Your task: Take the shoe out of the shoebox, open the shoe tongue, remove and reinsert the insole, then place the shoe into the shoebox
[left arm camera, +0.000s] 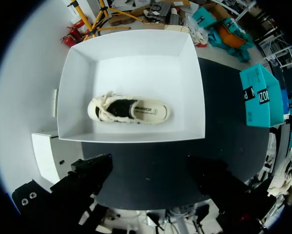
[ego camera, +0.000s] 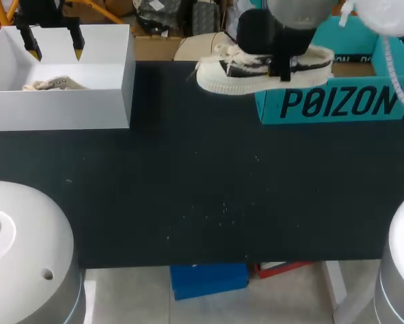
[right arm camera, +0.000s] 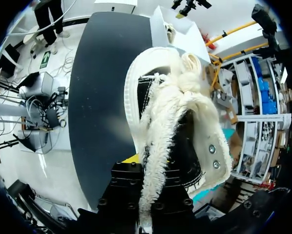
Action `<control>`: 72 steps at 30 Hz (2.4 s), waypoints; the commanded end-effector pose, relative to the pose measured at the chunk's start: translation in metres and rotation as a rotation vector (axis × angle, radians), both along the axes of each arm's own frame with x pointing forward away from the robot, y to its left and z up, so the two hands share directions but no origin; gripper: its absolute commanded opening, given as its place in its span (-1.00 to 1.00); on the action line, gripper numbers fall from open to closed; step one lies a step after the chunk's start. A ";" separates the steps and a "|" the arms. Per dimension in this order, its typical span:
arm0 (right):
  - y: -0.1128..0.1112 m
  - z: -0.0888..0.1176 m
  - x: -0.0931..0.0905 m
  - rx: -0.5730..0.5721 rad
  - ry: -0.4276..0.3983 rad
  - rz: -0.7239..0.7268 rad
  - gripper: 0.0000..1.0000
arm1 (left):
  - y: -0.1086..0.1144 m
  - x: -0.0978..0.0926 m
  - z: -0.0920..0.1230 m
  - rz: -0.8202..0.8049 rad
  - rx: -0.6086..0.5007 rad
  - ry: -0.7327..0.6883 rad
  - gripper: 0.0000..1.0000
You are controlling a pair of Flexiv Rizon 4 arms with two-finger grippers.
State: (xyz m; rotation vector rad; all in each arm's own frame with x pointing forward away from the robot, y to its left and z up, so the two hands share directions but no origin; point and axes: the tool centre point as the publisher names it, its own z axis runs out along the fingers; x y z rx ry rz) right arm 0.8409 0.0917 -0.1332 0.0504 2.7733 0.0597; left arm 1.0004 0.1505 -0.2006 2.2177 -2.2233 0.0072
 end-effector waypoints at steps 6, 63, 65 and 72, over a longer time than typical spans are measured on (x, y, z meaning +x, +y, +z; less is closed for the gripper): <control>0.066 -0.058 -0.029 0.019 -0.083 0.005 -1.00 | 0.000 0.000 0.000 0.001 0.002 0.002 1.00; 0.174 -0.158 -0.090 0.337 0.057 0.249 1.00 | 0.000 0.000 0.000 0.001 0.002 0.002 1.00; 0.174 -0.146 -0.091 0.457 0.075 0.282 1.00 | 0.000 0.000 0.000 0.001 0.002 0.002 1.00; 0.157 -0.124 -0.087 0.681 0.141 0.389 1.00 | 0.000 0.000 0.000 0.001 0.002 0.002 1.00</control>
